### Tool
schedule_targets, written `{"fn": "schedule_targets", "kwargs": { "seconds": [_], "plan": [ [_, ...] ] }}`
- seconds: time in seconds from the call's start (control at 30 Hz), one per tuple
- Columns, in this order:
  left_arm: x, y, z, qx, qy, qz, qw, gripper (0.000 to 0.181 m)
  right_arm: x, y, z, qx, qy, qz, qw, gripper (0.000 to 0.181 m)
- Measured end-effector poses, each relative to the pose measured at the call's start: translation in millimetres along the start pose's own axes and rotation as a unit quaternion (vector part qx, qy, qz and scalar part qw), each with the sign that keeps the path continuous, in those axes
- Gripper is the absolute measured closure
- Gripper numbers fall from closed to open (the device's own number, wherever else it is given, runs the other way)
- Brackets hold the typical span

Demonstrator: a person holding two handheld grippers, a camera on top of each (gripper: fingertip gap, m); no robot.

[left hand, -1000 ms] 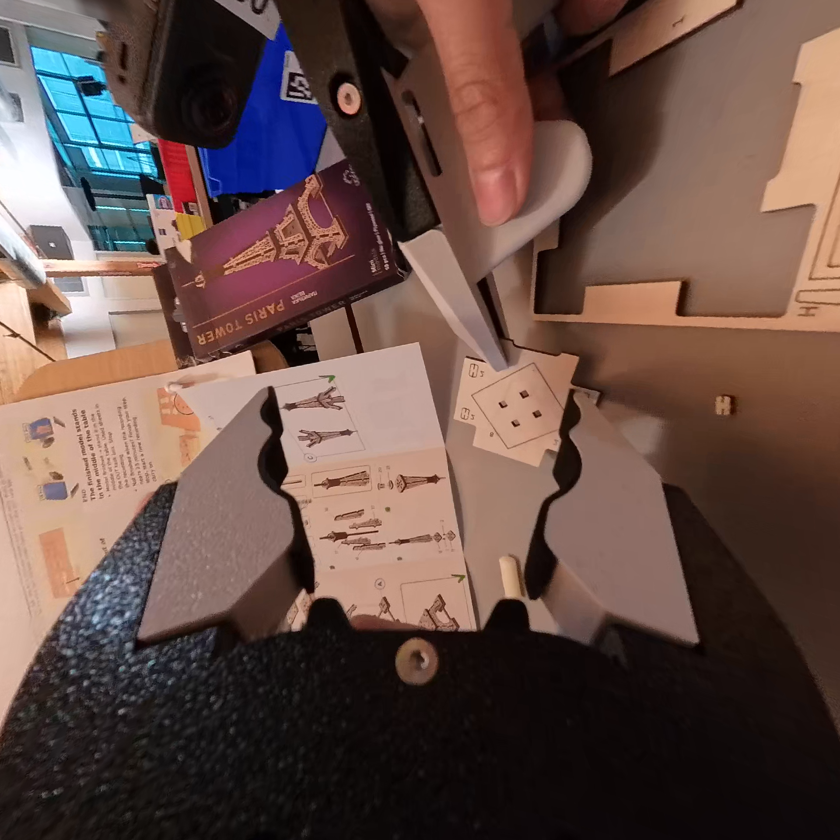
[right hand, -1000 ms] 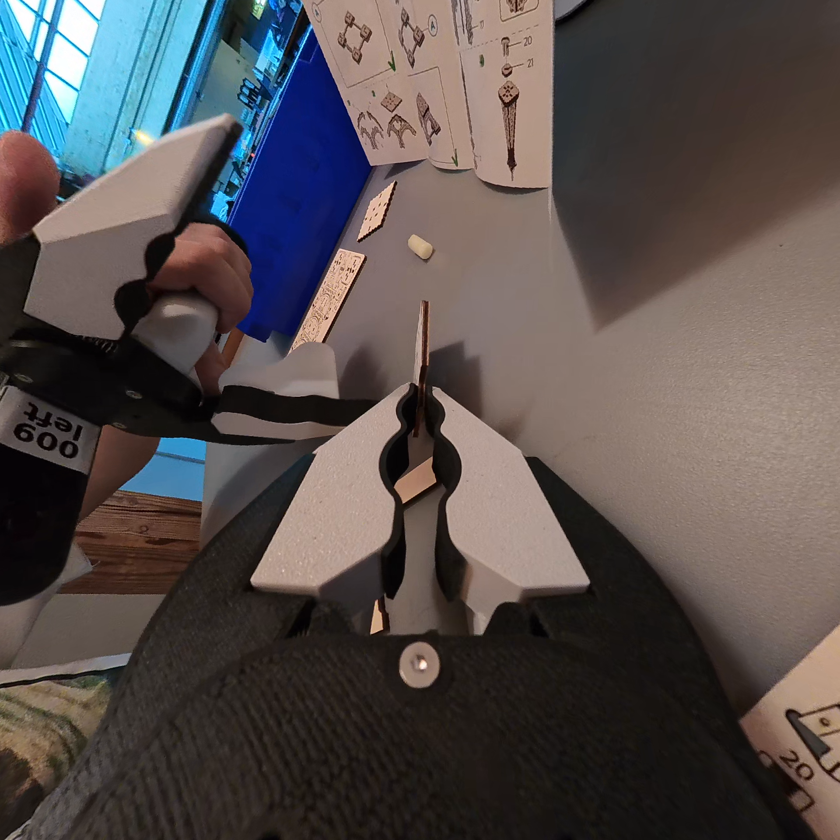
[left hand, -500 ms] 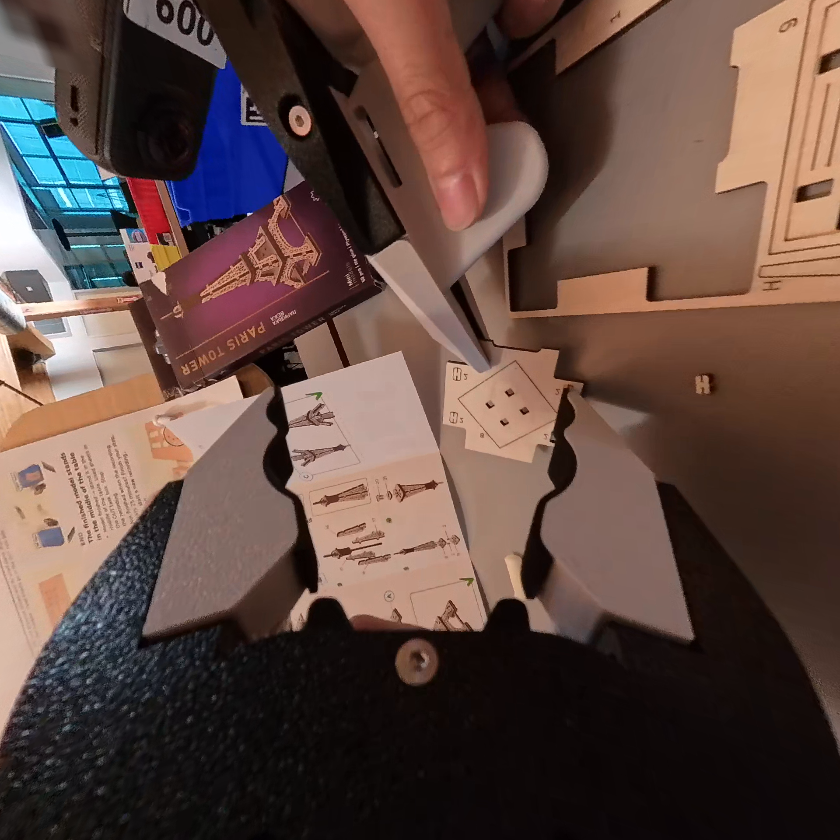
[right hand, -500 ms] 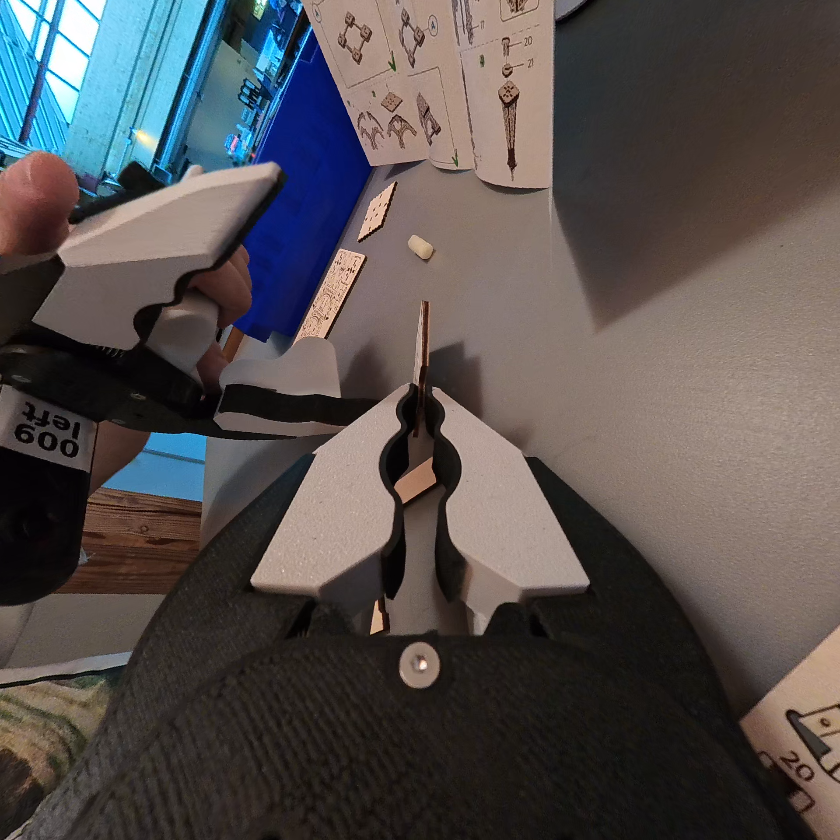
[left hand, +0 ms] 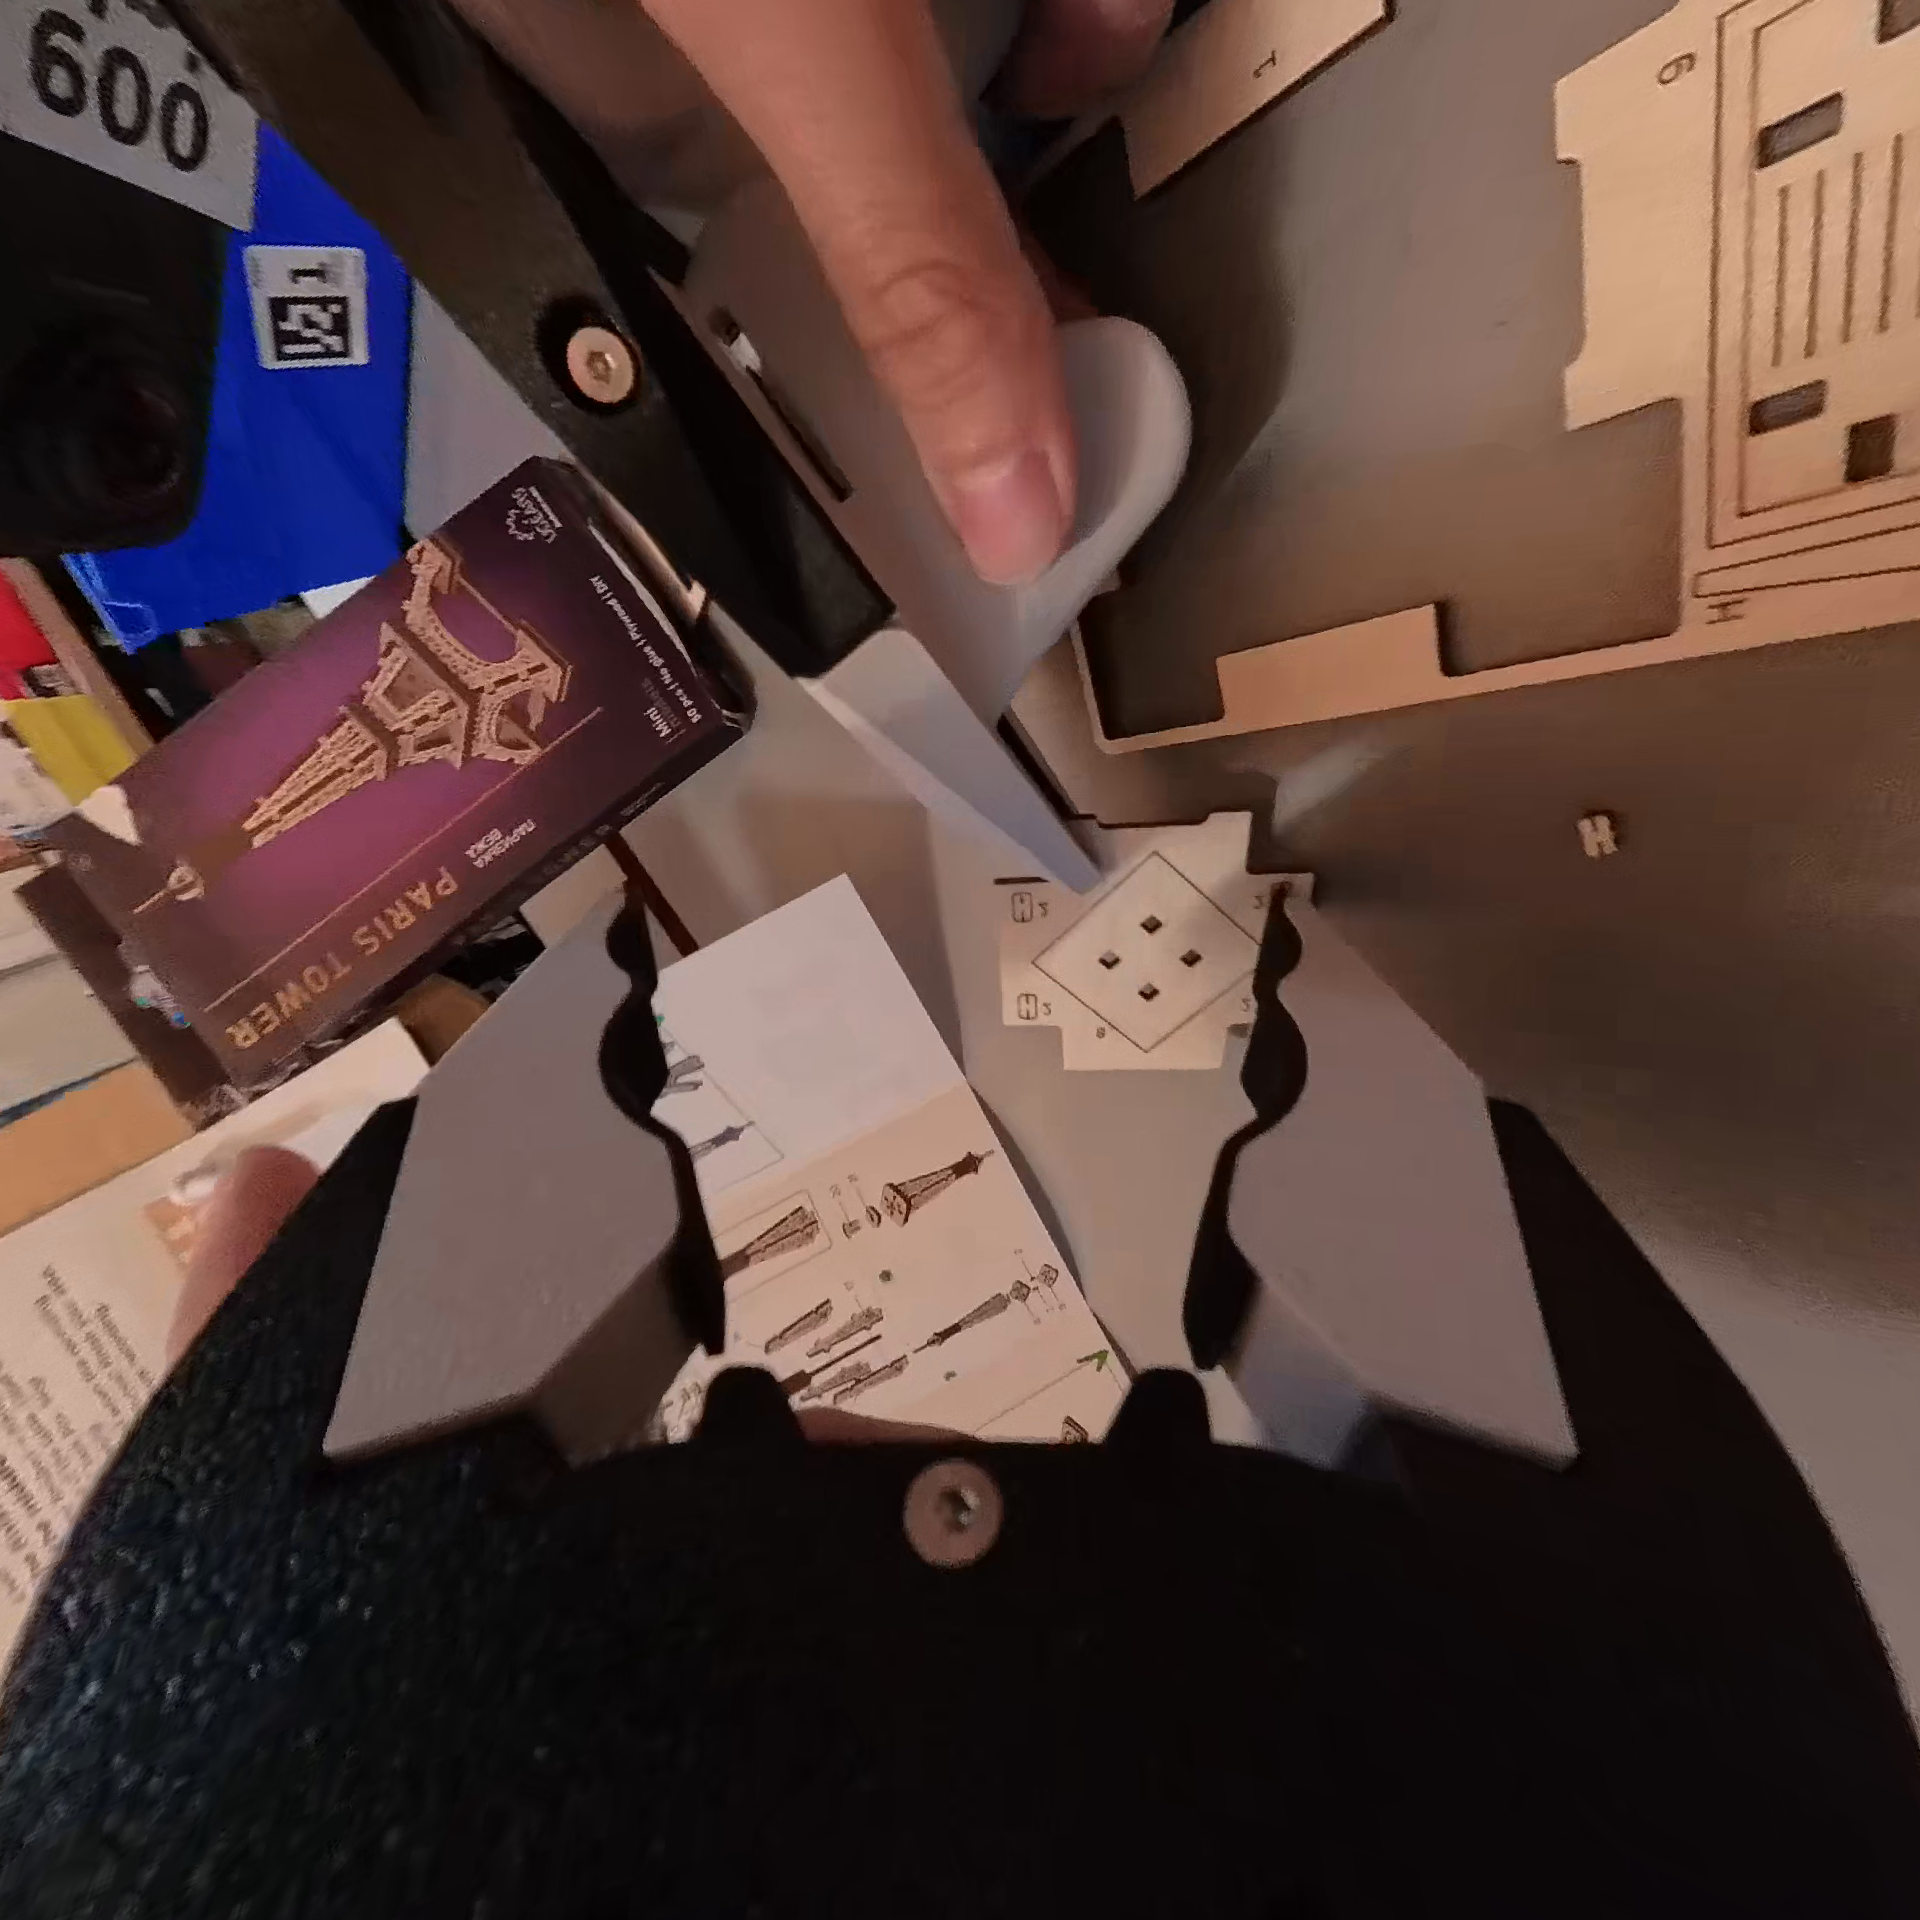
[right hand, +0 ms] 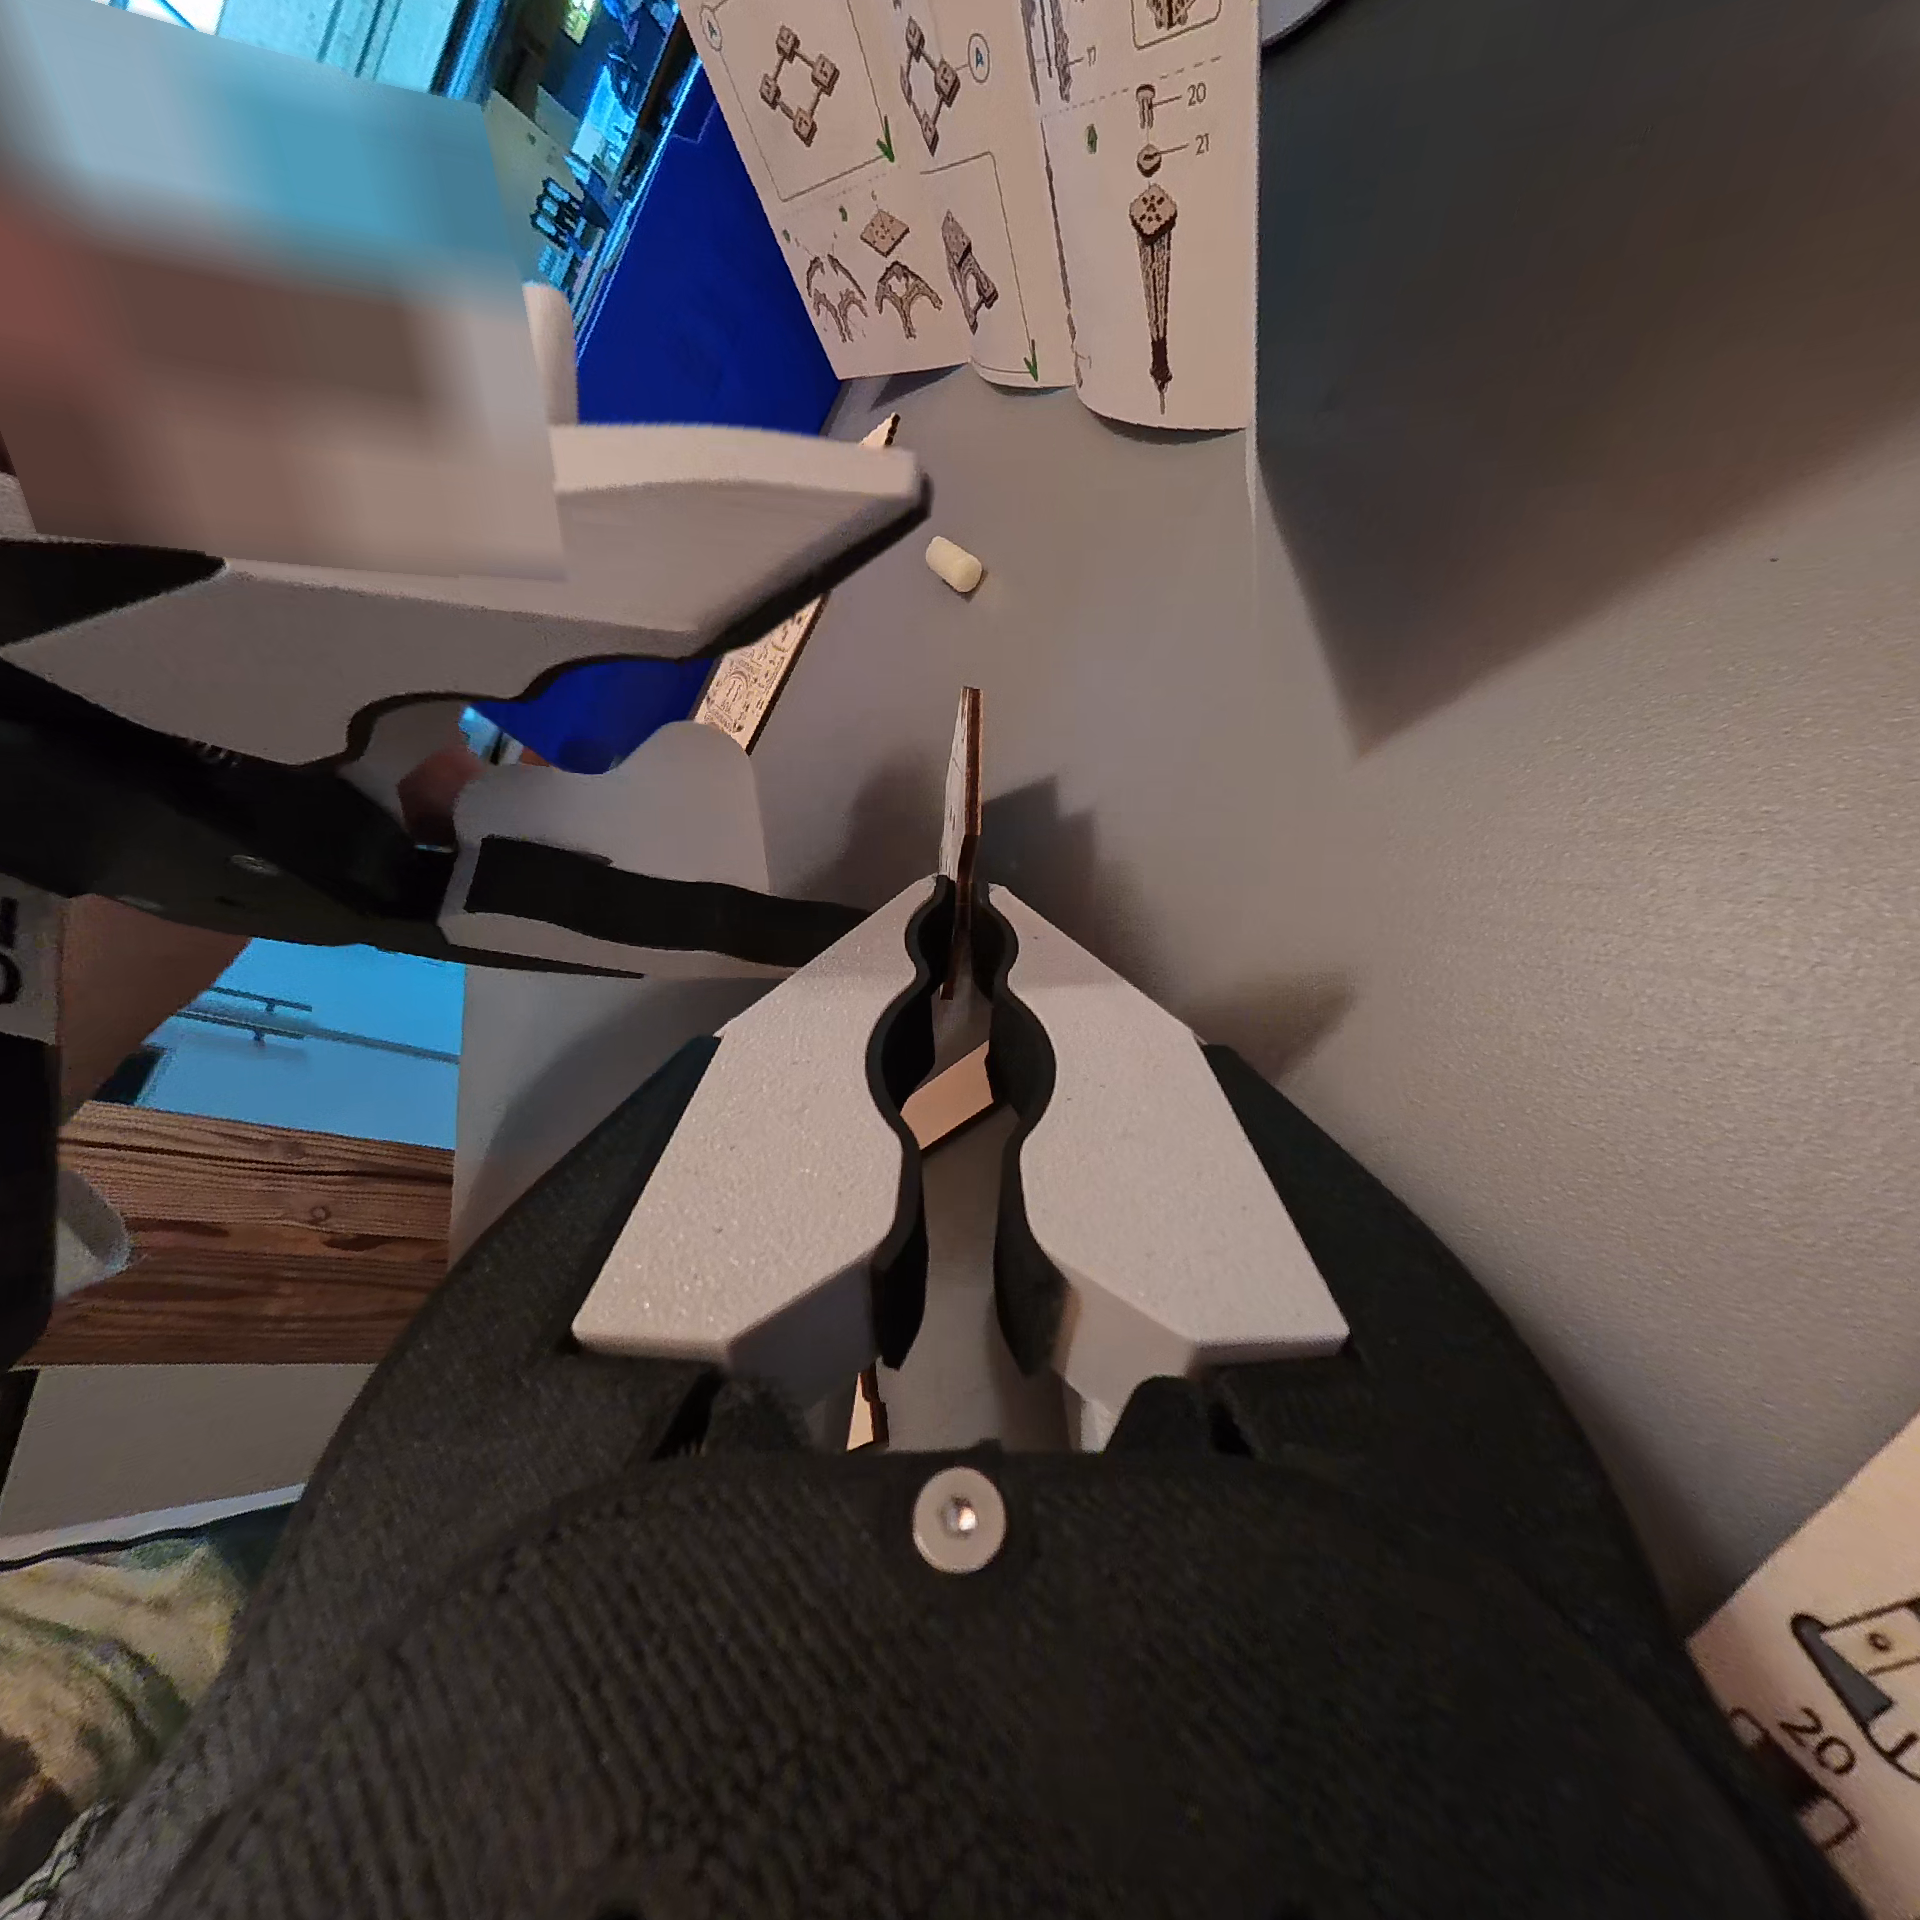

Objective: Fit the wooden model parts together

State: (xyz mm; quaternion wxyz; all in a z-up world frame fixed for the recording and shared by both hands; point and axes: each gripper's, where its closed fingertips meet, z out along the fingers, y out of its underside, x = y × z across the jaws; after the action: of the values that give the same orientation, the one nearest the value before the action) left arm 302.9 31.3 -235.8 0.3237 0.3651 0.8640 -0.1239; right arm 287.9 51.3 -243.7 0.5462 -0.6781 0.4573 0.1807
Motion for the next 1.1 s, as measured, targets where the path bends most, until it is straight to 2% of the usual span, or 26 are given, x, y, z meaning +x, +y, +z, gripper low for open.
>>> {"fn": "schedule_targets", "kwargs": {
  "seconds": [0.17,0.3,0.43,0.6,0.73,0.87,1.0,1.03,1.1],
  "plan": [
    [-0.7,-0.3,5.1,-0.006,0.036,0.0,0.999,0.066,0.4,0.0,0.0,0.0,0.001,0.001,1.0,0.18],
    [9.9,-0.8,5.3,0.014,0.076,-0.004,0.997,0.085,0.6,0.1,0.1,0.0,0.002,0.001,1.0,0.18],
    [10.6,-1.3,6.2,0.031,0.086,-0.006,0.996,0.085,0.9,0.0,0.1,0.0,0.003,0.002,1.0,0.18],
    [17.2,-4.2,6.0,0.017,0.112,0.022,0.993,0.097,1.2,0.0,0.3,0.0,0.004,0.002,1.0,0.18],
    [15.1,-2.0,9.1,0.026,0.13,-0.002,0.991,0.09,1.5,-0.1,0.5,0.0,0.005,0.003,1.0,0.18],
    [11.4,-3.0,11.5,0.011,0.129,0.013,0.992,0.082,1.6,-0.1,0.5,0.0,0.007,0.002,1.0,0.18],
    [12.0,-2.7,11.2,0.01,0.127,0.006,0.992,0.084,1.7,-0.1,0.4,0.0,0.007,0.002,1.0,0.18],
    [15.0,-2.7,10.0,0.009,0.131,0.004,0.991,0.091,1.8,-0.1,0.4,0.0,0.008,0.002,1.0,0.18],
    [26.2,-3.8,5.8,0.013,0.147,0.017,0.989,0.116,1.9,-0.1,0.4,0.0,0.008,0.003,1.0,0.18]
  ]
}}
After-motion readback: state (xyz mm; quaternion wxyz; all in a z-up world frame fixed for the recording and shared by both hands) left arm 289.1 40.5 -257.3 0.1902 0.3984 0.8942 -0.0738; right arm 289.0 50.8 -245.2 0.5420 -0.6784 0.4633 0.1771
